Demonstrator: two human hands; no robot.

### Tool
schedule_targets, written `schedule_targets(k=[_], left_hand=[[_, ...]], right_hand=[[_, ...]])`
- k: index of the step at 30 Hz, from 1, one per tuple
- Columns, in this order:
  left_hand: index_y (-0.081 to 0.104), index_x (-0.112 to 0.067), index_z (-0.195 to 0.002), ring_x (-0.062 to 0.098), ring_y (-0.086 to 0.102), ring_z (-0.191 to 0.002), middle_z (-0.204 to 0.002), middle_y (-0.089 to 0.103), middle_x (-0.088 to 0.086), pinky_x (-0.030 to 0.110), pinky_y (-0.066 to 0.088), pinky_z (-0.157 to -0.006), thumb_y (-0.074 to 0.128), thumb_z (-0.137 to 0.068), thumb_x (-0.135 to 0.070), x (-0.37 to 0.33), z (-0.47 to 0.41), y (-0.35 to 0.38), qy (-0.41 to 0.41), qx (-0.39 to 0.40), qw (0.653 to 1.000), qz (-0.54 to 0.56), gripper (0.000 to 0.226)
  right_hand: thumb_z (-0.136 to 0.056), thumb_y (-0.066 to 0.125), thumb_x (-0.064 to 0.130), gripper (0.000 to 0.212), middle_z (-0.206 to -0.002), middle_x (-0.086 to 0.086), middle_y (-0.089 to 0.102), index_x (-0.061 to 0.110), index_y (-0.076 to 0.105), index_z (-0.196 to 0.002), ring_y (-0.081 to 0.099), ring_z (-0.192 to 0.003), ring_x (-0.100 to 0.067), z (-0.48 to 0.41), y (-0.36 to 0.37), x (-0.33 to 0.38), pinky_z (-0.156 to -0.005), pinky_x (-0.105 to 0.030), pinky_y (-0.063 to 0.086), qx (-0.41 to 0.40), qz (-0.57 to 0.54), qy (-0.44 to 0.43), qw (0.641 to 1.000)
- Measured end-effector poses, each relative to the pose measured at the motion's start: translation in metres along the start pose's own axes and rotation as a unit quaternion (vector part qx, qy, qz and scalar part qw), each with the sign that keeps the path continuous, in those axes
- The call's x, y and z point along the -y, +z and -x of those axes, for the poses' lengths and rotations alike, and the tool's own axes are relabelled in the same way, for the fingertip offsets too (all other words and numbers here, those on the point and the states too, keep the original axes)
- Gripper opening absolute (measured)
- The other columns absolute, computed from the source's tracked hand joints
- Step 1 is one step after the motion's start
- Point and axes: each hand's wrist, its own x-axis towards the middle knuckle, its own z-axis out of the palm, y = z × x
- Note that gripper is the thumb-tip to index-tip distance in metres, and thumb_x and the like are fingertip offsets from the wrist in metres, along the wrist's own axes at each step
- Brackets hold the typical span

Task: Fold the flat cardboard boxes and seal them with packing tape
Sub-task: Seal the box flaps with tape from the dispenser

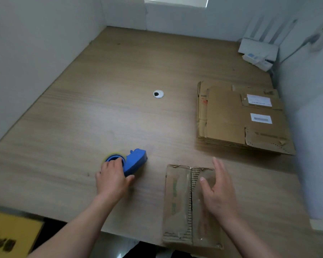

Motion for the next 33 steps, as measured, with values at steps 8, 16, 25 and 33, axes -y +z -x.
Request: schedule_targets(k=[8,16,25,33], left_hand=[[0.057,-0.019,-0.104,0.029,0.060,-0.101,-0.106,0.065,0.006,0.036,0.046,-0.069,0.069,-0.086,-0.037,0.017,-0.021,-0.002,0.072,0.021,0.995,0.060,0.028],[0.066,-0.021,-0.091,0.009,0.049,-0.093,-0.087,0.060,-0.013,0.029,0.043,-0.070,0.082,-0.075,-0.026,0.016,-0.032,-0.067,0.375,-0.043,0.919,0.112,0.023],[0.064,-0.023,-0.095,0.005,0.050,-0.100,-0.093,0.064,-0.011,0.016,0.041,-0.075,0.078,-0.071,-0.029,-0.013,-0.035,-0.108,0.503,-0.010,0.855,0.125,0.028],[0.063,-0.031,-0.084,0.001,0.052,-0.077,-0.081,0.058,-0.017,0.020,0.041,-0.066,0.063,-0.069,-0.049,-0.038,-0.025,-0.121,0.473,0.054,0.869,0.136,0.024]], right_hand=[[-0.093,0.065,0.017,0.045,-0.136,-0.001,0.061,0.014,0.058,-0.138,0.054,-0.124,-0.012,-0.015,0.002,0.034,-0.111,-0.025,0.035,-0.009,-0.036,-0.046,0.998],[-0.094,0.063,0.021,0.055,-0.144,0.015,0.053,0.034,0.048,-0.145,0.049,-0.126,0.001,-0.029,0.000,0.066,-0.110,-0.033,0.045,0.110,-0.100,0.007,0.989],[-0.086,0.071,0.000,0.069,-0.134,0.004,0.061,0.021,0.046,-0.147,0.059,-0.120,-0.006,-0.030,-0.009,0.078,-0.104,-0.031,0.051,0.117,-0.280,0.040,0.952],[-0.088,0.071,0.002,0.017,-0.063,0.006,0.067,0.014,0.073,-0.077,0.057,-0.058,-0.003,-0.036,-0.020,0.057,-0.059,-0.019,0.047,0.082,-0.316,0.045,0.944]])
